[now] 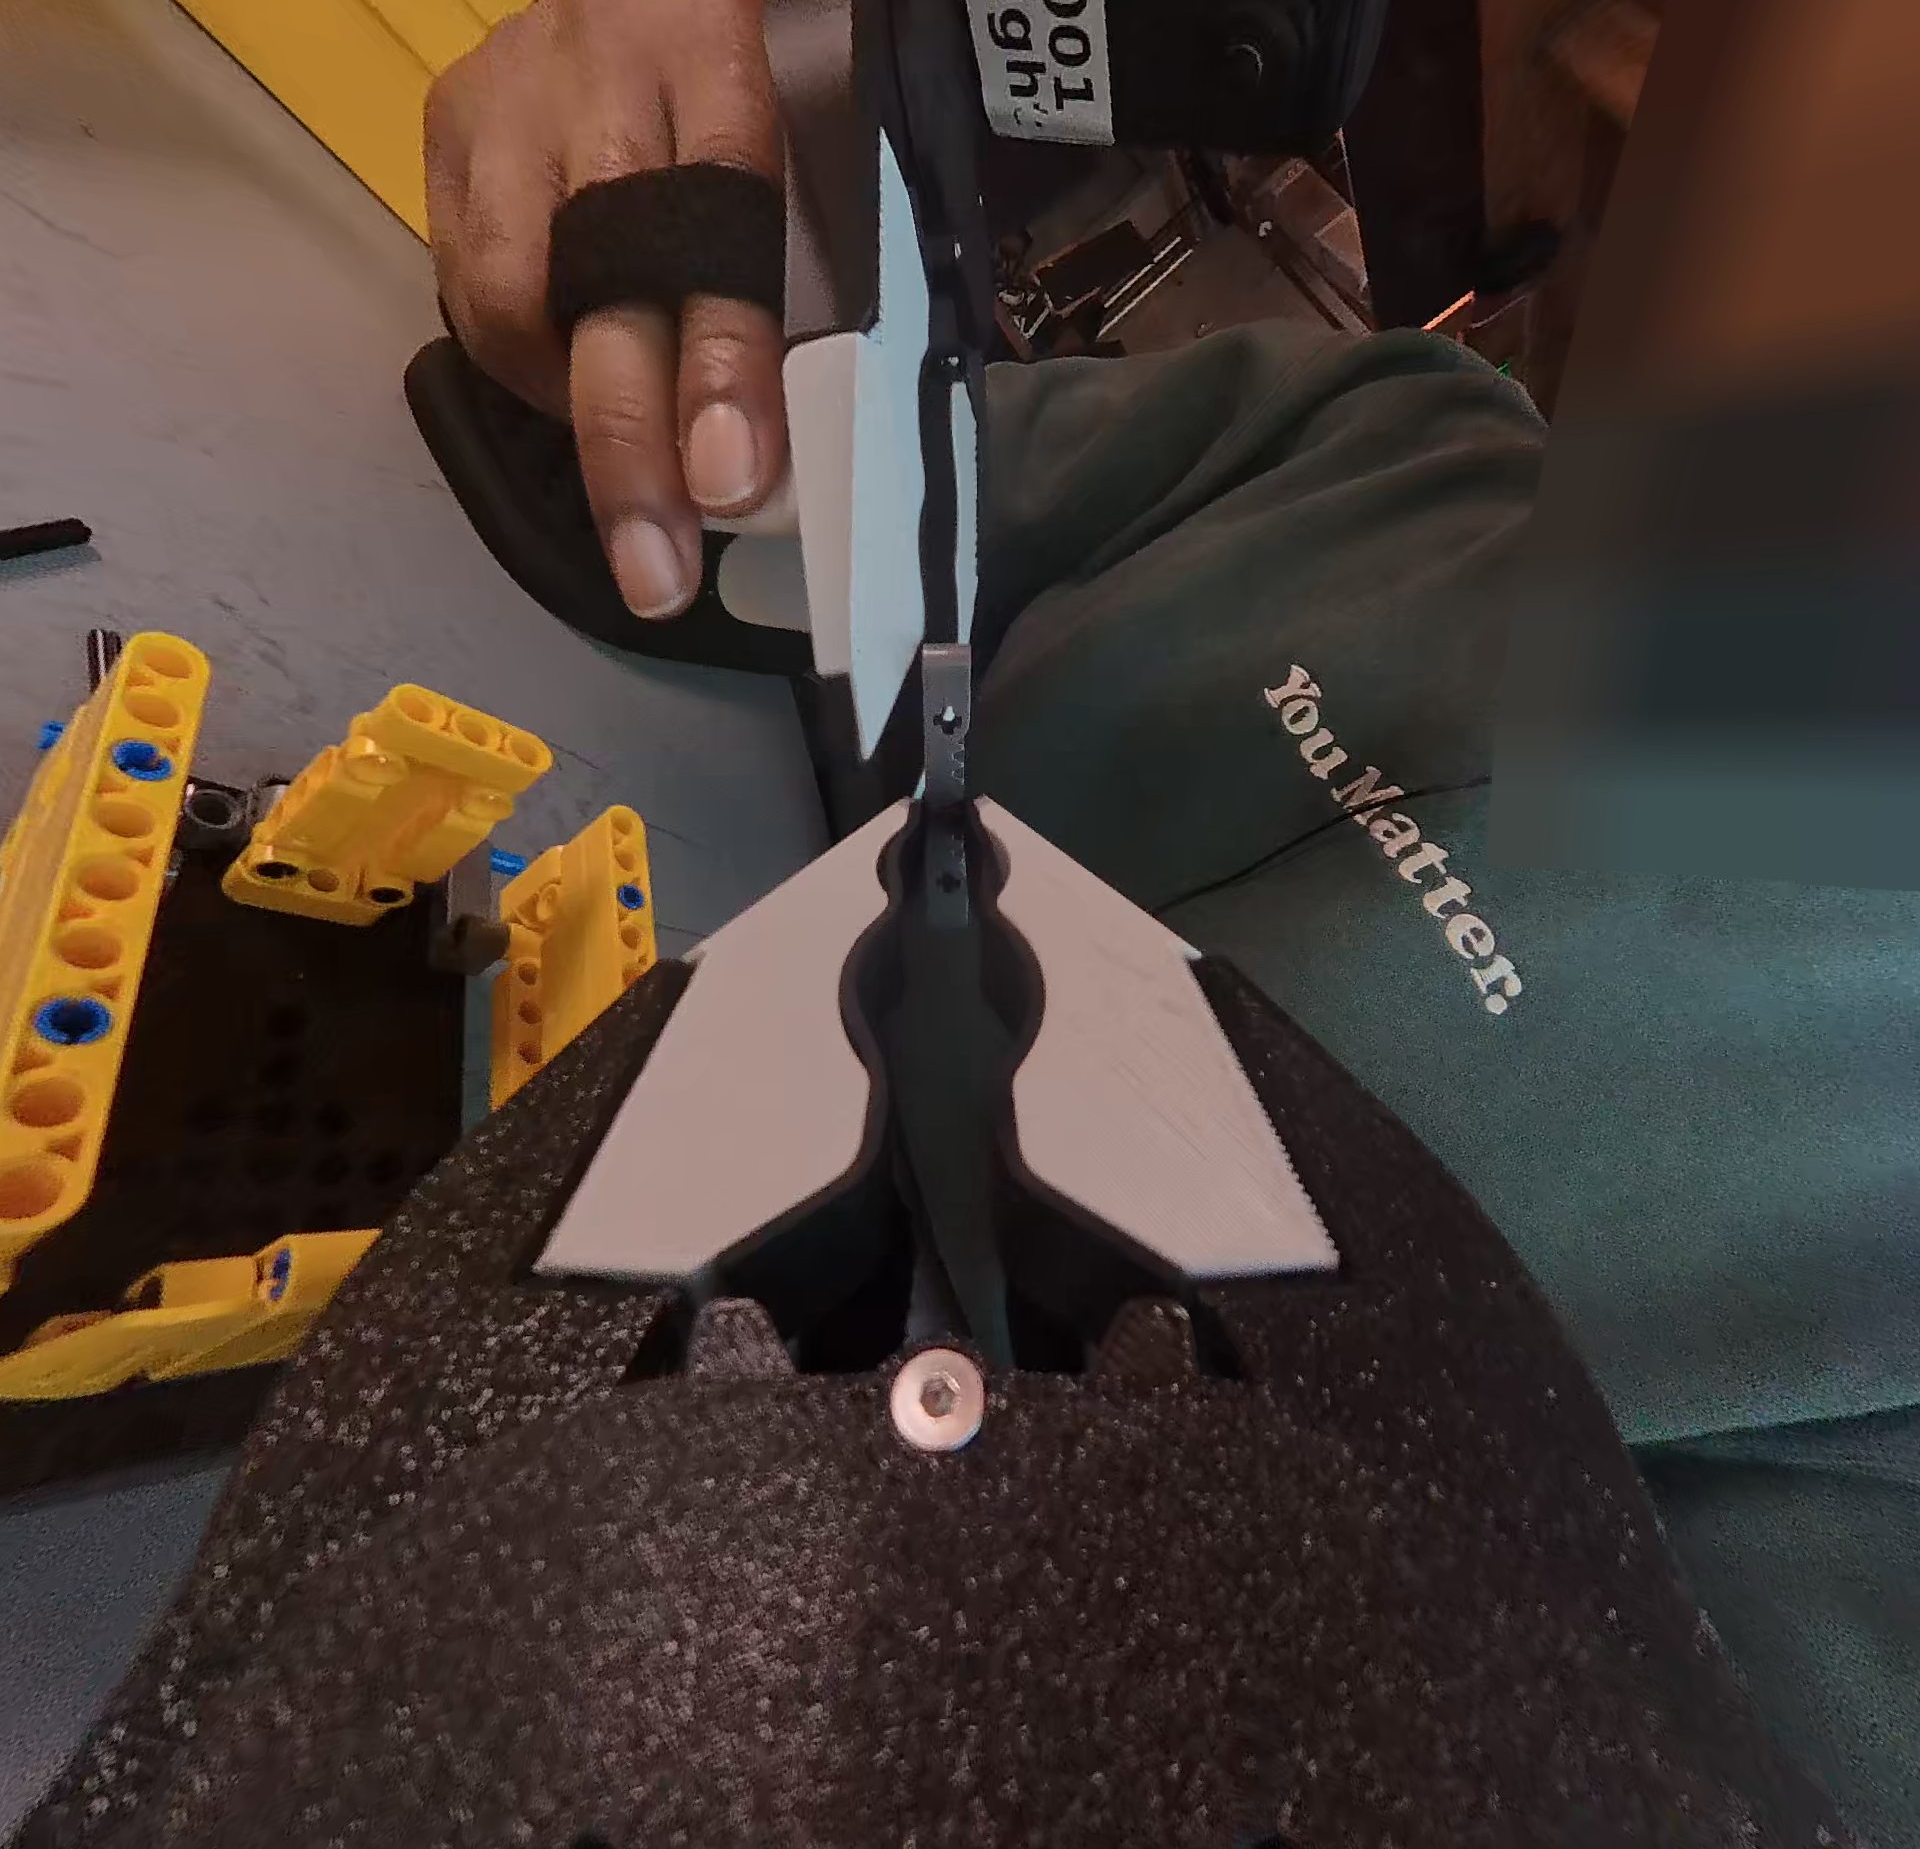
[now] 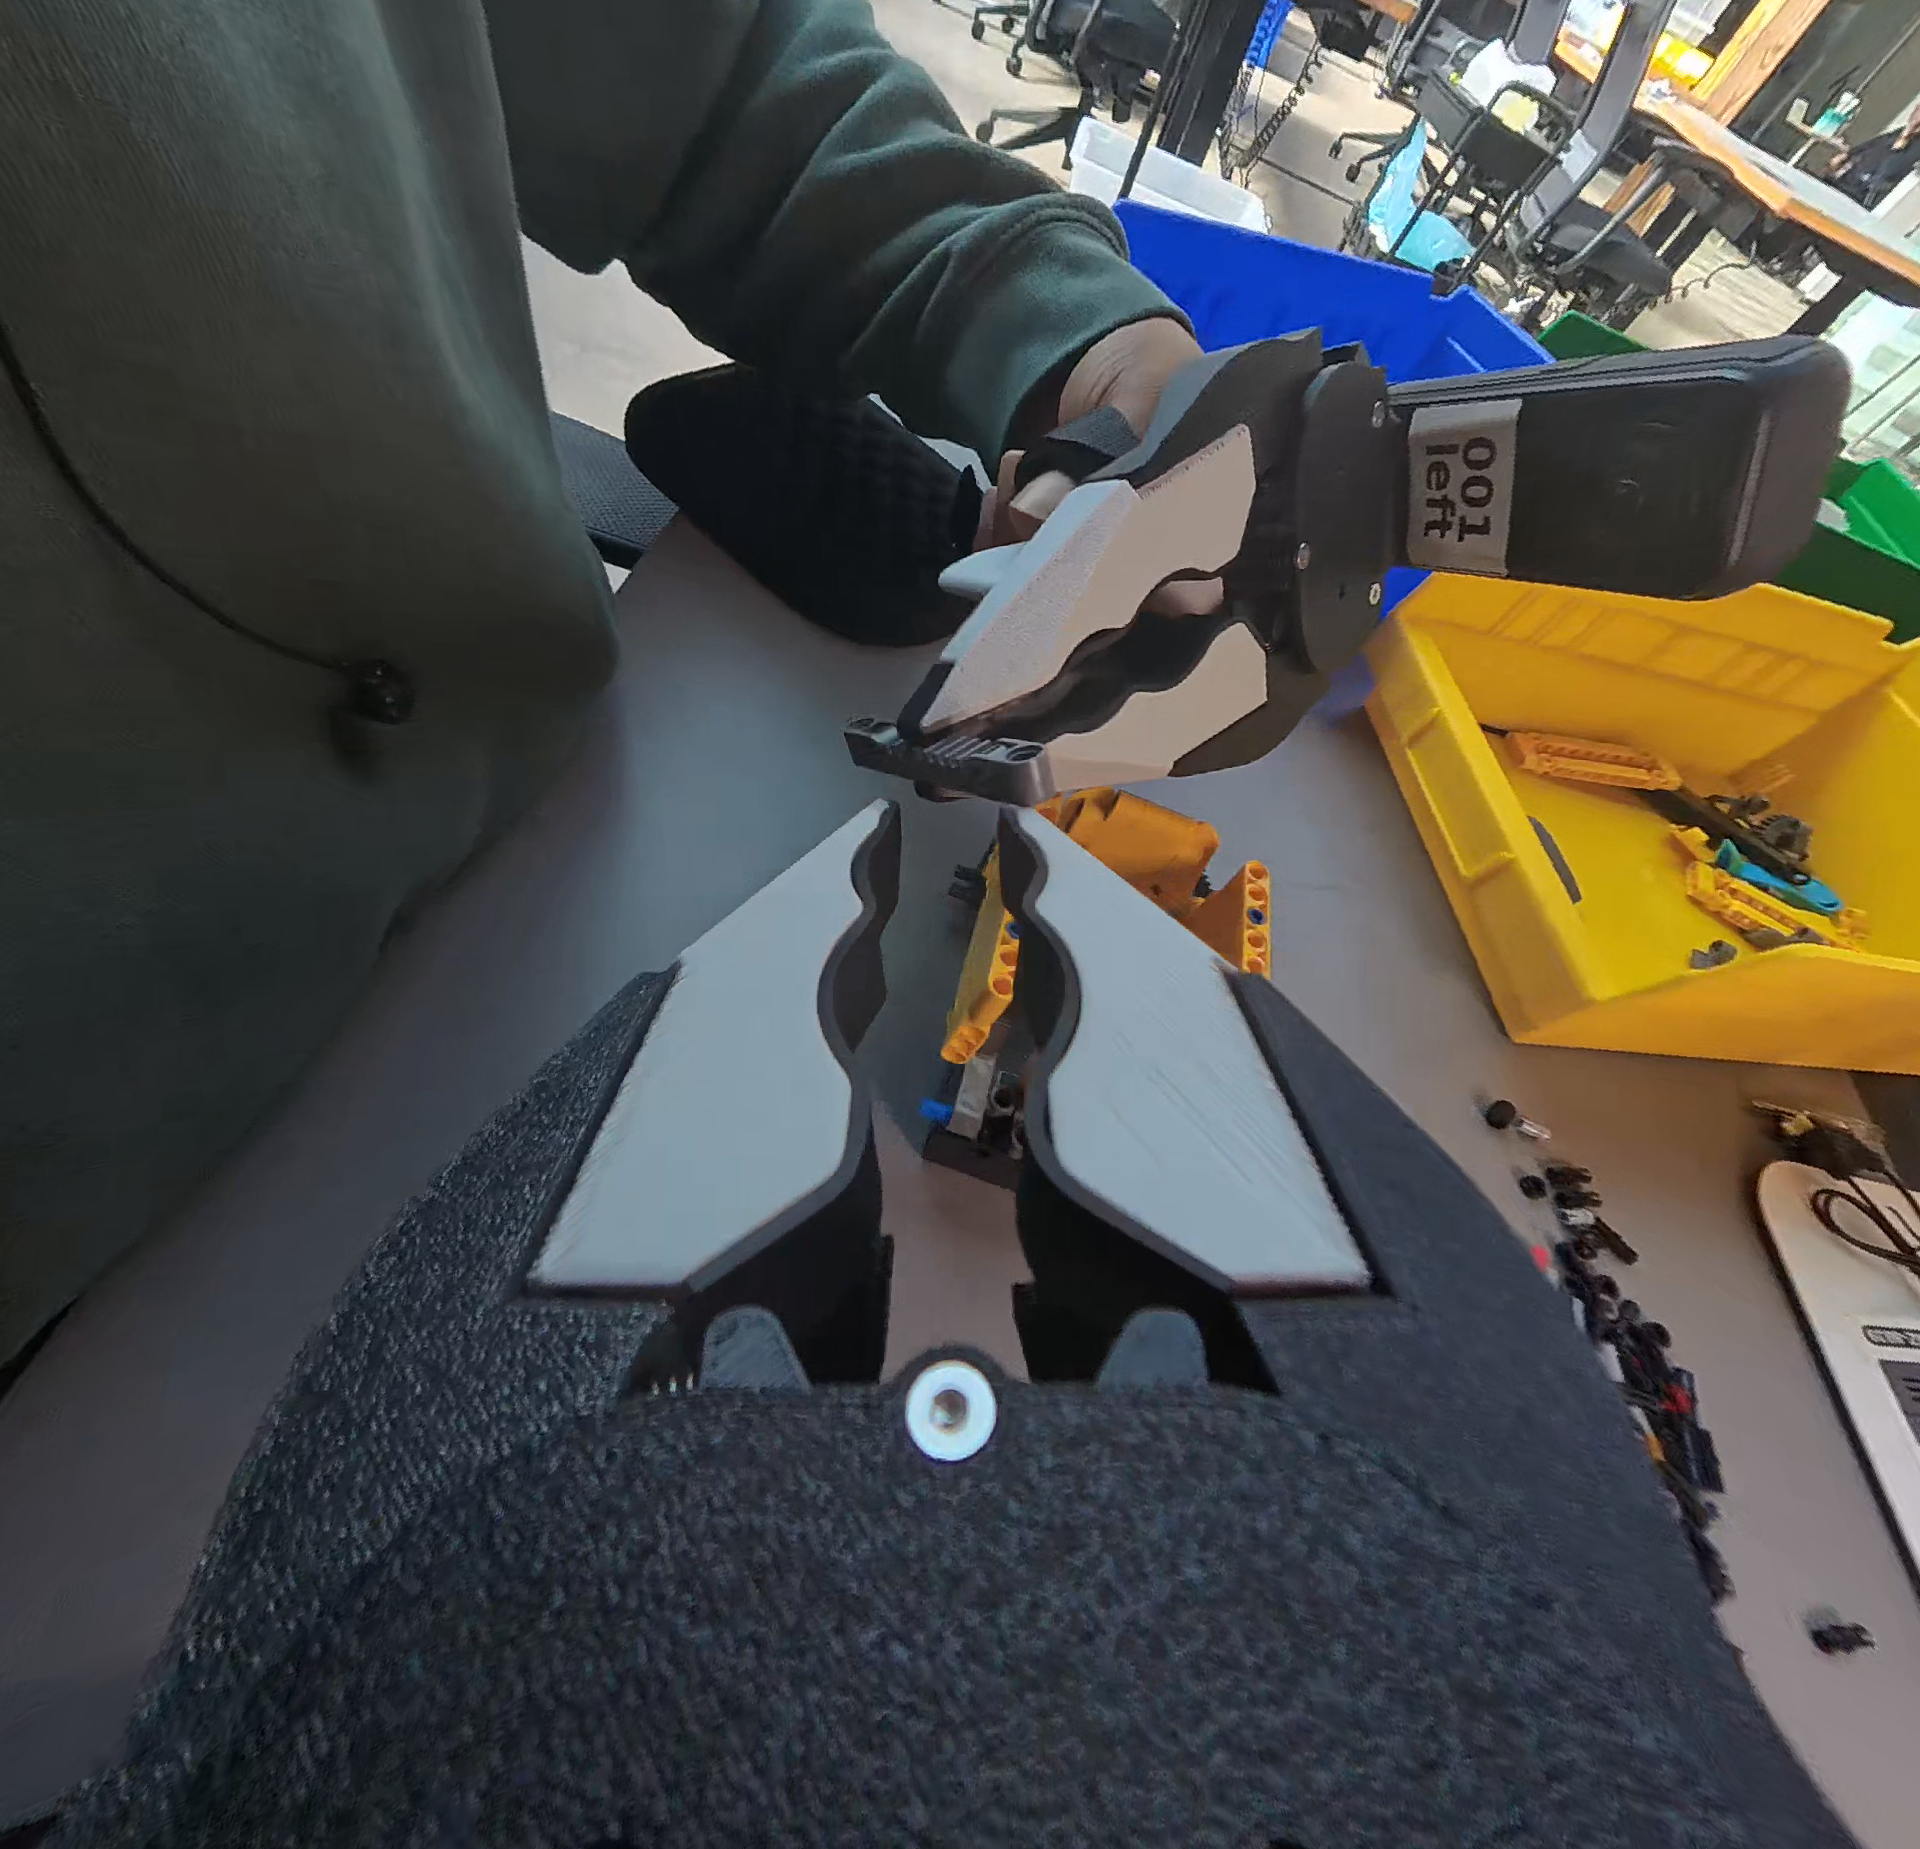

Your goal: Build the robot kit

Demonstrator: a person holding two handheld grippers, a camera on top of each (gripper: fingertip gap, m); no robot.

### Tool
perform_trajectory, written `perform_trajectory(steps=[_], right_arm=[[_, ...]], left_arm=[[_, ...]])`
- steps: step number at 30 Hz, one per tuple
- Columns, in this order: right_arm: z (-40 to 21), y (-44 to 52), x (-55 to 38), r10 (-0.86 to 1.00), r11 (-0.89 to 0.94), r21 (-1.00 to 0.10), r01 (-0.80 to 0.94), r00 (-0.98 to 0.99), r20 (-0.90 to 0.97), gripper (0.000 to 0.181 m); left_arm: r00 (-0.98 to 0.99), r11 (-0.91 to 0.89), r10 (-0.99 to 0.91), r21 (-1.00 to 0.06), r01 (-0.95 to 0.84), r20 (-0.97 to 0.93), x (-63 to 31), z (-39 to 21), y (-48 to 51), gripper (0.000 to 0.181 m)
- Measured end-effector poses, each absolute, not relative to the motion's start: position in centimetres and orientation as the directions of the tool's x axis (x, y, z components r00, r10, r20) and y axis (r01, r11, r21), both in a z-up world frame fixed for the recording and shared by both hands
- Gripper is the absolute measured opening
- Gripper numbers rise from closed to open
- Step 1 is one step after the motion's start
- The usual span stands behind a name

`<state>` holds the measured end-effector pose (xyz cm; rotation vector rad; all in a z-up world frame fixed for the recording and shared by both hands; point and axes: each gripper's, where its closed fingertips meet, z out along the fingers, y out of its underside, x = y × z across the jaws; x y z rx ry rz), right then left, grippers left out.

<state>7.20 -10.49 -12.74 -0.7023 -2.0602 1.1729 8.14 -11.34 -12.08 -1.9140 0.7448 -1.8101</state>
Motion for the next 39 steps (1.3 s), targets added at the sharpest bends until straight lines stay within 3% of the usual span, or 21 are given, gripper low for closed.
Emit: perform_trajectory(steps=[1,4,7,12,18,21,24,29,33,36,39], right_arm=[[-12.7,-10.9,7.5,0.710,0.442,-0.889,0.123,-0.654,0.262,0.003],[-12.7,-11.2,7.6,0.717,0.415,-0.902,0.116,-0.652,0.246,0.000],[-13.3,-9.9,7.3,0.750,0.424,-0.892,0.160,-0.614,0.246,0.025],[-12.1,-10.0,7.1,0.754,0.394,-0.912,0.114,-0.608,0.250,0.037],[-11.8,-11.1,8.4,0.708,0.384,-0.918,0.097,-0.669,0.225,0.007],[-11.6,-10.3,9.7,0.733,0.335,-0.935,0.118,-0.657,0.180,0.007],[-11.3,-7.3,10.8,0.810,0.267,-0.953,0.145,-0.570,0.140,0.006],[-14.4,2.1,9.8,0.971,0.167,-0.917,0.363,-0.220,0.090,0.007],[-18.3,2.9,6.9,0.978,0.146,-0.854,0.499,-0.200,0.051,0.007],[-20.3,2.3,4.9,0.966,0.186,-0.815,0.549,-0.252,0.051,0.007],[-21.7,2.2,3.7,0.956,0.221,-0.782,0.584,-0.290,0.053,0.007]], left_arm=[[0.020,-0.780,-0.622,-0.617,-0.104,0.783,8.1,-12.2,-11.3,0.005],[0.020,-0.784,-0.617,-0.612,-0.101,0.787,8.0,-12.3,-11.2,0.005],[0.011,-0.781,-0.620,-0.617,-0.095,0.784,8.0,-12.3,-11.2,0.005],[0.000,-0.782,-0.617,-0.613,-0.108,0.787,8.4,-12.4,-11.2,0.005],[-0.016,-0.779,-0.618,-0.615,-0.125,0.786,8.9,-12.4,-11.7,0.006],[0.013,-0.754,-0.656,-0.653,-0.069,0.755,8.3,-11.8,-11.5,0.011],[0.107,-0.640,-0.763,-0.768,0.016,0.638,6.8,-10.4,-10.9,0.021],[0.548,-0.233,-0.799,-0.968,0.098,0.247,1.5,-8.6,-6.4,0.037],[0.780,0.018,-0.624,-0.998,0.068,0.042,-2.5,-7.1,-3.8,0.059],[0.875,0.084,-0.472,-0.994,-0.075,-0.106,-4.2,-7.3,-3.5,0.060],[0.918,0.121,-0.351,-0.981,-0.151,-0.185,-5.7,-7.3,-3.8,0.048]])
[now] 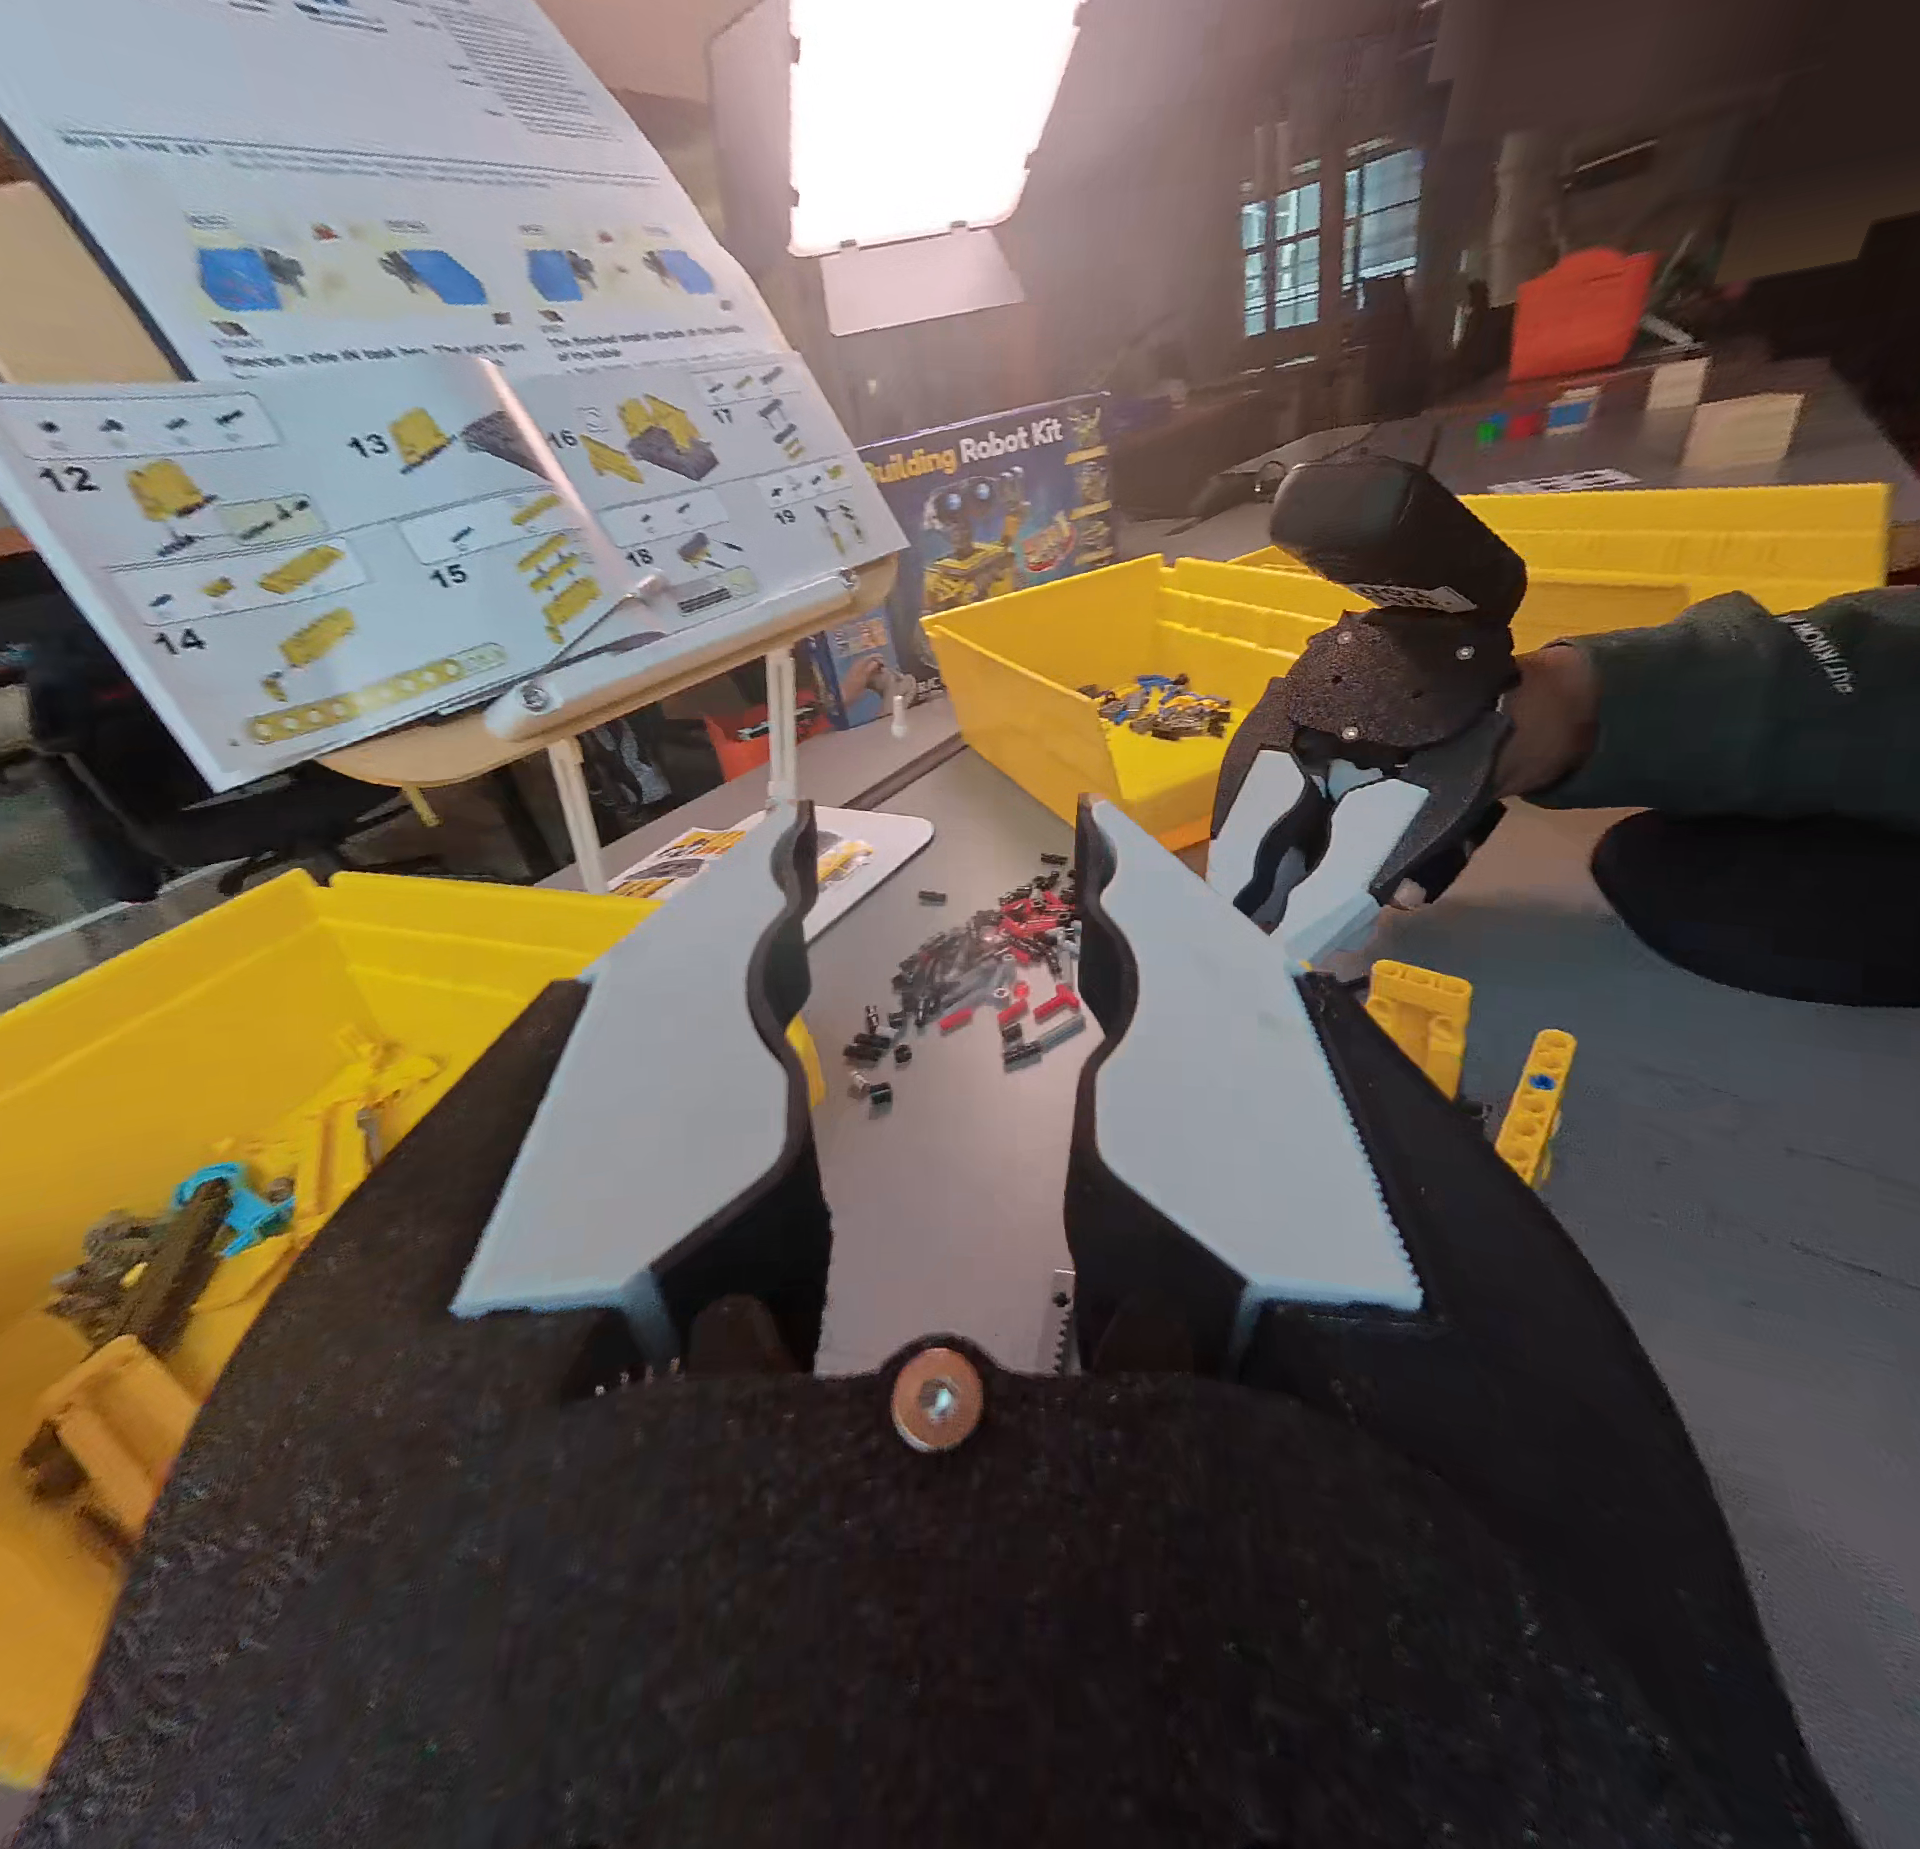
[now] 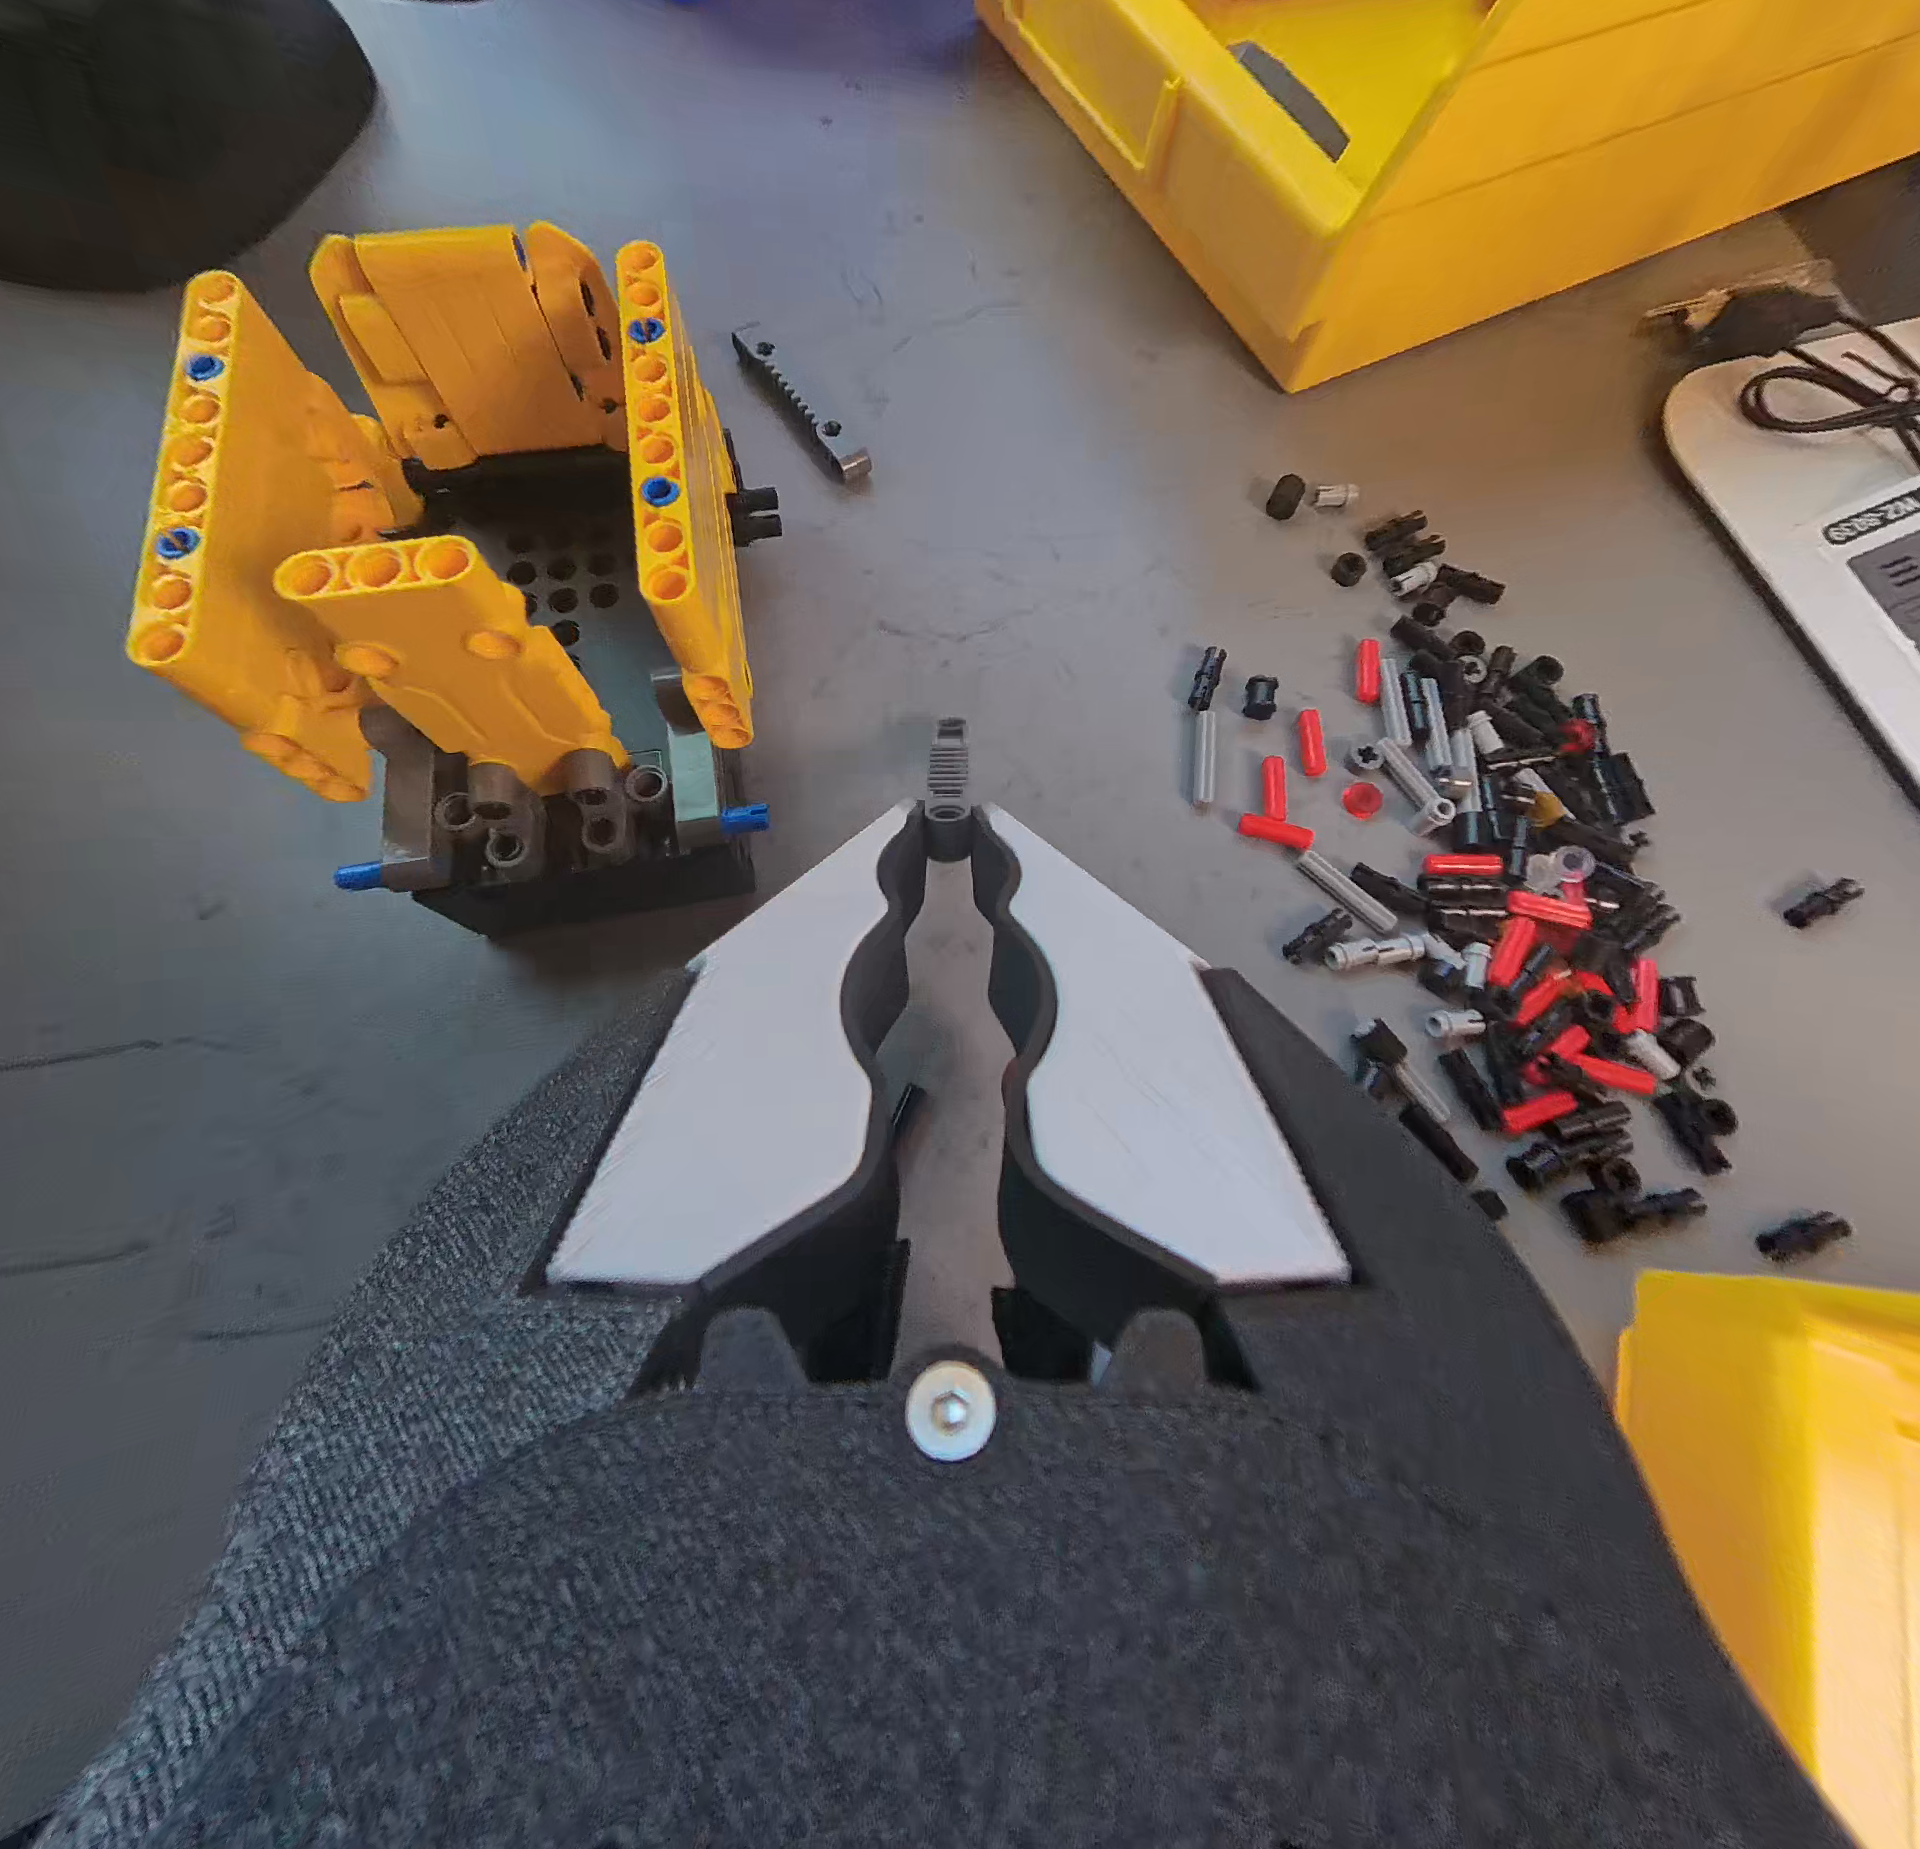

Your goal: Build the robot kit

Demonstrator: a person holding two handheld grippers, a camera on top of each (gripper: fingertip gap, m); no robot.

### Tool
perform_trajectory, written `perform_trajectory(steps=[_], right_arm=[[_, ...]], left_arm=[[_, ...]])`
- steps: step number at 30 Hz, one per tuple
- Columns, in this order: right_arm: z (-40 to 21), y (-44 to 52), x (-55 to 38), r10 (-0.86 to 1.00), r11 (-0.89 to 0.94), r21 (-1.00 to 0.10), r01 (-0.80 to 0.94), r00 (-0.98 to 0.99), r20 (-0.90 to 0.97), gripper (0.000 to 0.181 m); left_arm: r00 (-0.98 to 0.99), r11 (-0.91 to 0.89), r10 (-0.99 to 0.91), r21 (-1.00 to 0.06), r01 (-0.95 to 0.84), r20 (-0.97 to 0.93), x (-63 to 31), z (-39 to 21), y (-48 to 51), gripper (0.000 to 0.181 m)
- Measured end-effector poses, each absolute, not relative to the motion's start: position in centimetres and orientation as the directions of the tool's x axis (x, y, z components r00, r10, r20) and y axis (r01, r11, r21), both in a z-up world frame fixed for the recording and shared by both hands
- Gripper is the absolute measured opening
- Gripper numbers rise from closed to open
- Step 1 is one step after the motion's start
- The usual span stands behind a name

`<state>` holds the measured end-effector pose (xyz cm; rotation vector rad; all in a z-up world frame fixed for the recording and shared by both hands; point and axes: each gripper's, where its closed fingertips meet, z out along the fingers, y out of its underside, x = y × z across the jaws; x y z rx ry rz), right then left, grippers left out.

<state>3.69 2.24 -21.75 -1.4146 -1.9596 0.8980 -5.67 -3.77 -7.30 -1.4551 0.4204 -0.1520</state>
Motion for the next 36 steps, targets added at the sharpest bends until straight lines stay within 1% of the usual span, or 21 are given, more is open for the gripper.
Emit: perform_trajectory(steps=[2,6,12,17,18,19,21,22,23,25,27,31,36], right_arm=[[-22.4,2.2,3.5,0.947,0.252,-0.758,0.602,-0.314,0.066,0.007],[-23.1,2.4,3.9,0.938,0.300,-0.726,0.619,-0.330,0.106,0.007],[-23.5,2.6,4.3,0.932,0.326,-0.713,0.620,-0.337,0.133,0.011],[-23.1,2.6,4.4,0.937,0.301,-0.746,0.594,-0.328,0.117,0.016],[-22.7,2.7,4.4,0.942,0.285,-0.763,0.580,-0.318,0.110,0.019],[-22.3,2.7,4.3,0.948,0.263,-0.783,0.564,-0.302,0.101,0.026],[-21.0,3.0,4.0,0.962,0.213,-0.830,0.514,-0.260,0.086,0.047],[-20.2,3.2,3.8,0.967,0.195,-0.853,0.484,-0.239,0.086,0.054],[-19.4,3.4,3.7,0.972,0.179,-0.875,0.451,-0.217,0.087,0.058],[-17.9,3.8,3.5,0.981,0.148,-0.913,0.380,-0.175,0.087,0.062],[-16.6,4.1,3.5,0.987,0.126,-0.941,0.313,-0.136,0.087,0.061],[-14.1,4.4,3.6,0.990,0.133,-0.973,0.190,-0.074,0.120,0.053],[-11.5,4.3,4.3,0.997,0.079,-0.993,0.089,0.017,0.081,0.049]], left_arm=[[0.936,0.119,-0.308,-0.983,-0.141,-0.172,-6.7,-7.6,-3.8,0.037],[0.951,0.121,-0.280,-0.988,-0.098,-0.129,-8.2,-8.3,-3.6,0.031],[0.956,0.105,-0.254,-0.987,-0.120,-0.143,-8.9,-9.6,-2.8,0.030],[0.955,0.090,-0.249,-0.986,-0.142,-0.160,-8.9,-10.3,-2.5,0.030],[0.955,0.088,-0.246,-0.985,-0.147,-0.164,-8.9,-10.4,-2.4,0.031],[0.955,0.086,-0.243,-0.985,-0.151,-0.168,-8.9,-10.6,-2.3,0.031],[0.956,0.078,-0.242,-0.985,-0.152,-0.166,-9.0,-10.8,-2.2,0.032],[0.957,0.067,-0.243,-0.987,-0.147,-0.159,-9.1,-11.0,-2.1,0.032],[0.959,0.057,-0.240,-0.989,-0.139,-0.149,-9.2,-11.1,-2.0,0.033],[0.962,0.048,-0.236,-0.991,-0.127,-0.135,-9.4,-11.2,-1.9,0.035],[0.965,0.045,-0.229,-0.992,-0.120,-0.127,-9.7,-11.2,-1.9,0.035],[0.971,0.043,-0.210,-0.993,-0.111,-0.118,-10.2,-11.0,-2.1,0.033],[0.976,0.059,-0.186,-0.993,-0.107,-0.116,-10.8,-10.4,-2.4,0.031]])
